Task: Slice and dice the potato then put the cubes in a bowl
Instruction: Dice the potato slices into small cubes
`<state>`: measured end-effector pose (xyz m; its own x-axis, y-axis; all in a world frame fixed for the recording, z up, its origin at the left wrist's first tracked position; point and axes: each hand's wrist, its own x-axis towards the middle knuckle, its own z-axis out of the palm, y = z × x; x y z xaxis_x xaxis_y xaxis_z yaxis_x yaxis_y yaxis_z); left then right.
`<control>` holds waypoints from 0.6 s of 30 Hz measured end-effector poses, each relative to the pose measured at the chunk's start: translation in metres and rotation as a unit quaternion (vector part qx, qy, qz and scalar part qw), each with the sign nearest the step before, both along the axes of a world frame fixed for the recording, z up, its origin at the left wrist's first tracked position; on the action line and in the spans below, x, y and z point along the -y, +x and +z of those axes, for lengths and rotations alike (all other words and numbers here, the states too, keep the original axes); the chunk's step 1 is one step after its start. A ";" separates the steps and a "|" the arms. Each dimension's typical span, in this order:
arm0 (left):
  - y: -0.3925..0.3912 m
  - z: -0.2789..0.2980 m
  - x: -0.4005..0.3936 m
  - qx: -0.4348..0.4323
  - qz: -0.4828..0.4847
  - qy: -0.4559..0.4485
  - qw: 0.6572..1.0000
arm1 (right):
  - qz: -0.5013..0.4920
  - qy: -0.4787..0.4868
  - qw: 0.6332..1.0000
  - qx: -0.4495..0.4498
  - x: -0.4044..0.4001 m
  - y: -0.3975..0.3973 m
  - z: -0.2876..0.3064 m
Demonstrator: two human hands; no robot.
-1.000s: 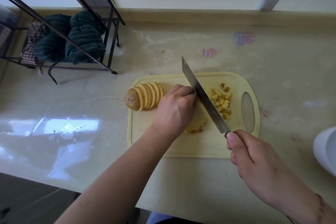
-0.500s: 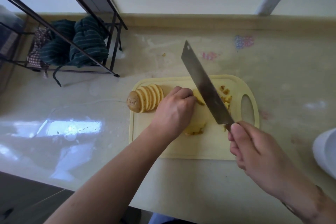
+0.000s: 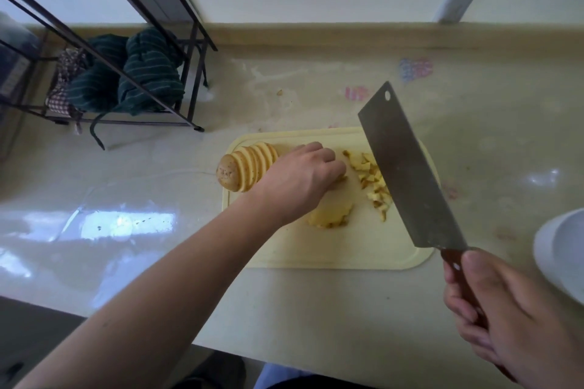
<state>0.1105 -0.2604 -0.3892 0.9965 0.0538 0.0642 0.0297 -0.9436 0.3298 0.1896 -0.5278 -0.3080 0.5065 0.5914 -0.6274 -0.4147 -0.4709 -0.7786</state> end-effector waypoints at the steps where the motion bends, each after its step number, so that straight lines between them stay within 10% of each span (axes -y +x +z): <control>1: -0.005 -0.001 0.003 -0.003 0.011 -0.012 1.000 | 0.001 -0.001 1.000 -0.003 0.002 -0.002 0.000; 18: -0.063 -0.024 0.058 0.042 0.163 -0.026 0.985 | 0.139 -0.099 0.962 0.214 -0.001 -0.035 -0.025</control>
<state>0.0478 -0.3185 -0.4136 0.9168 0.3758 0.1348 0.2991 -0.8702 0.3916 0.1546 -0.5266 -0.3325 0.5832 0.6318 -0.5106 0.0878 -0.6739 -0.7336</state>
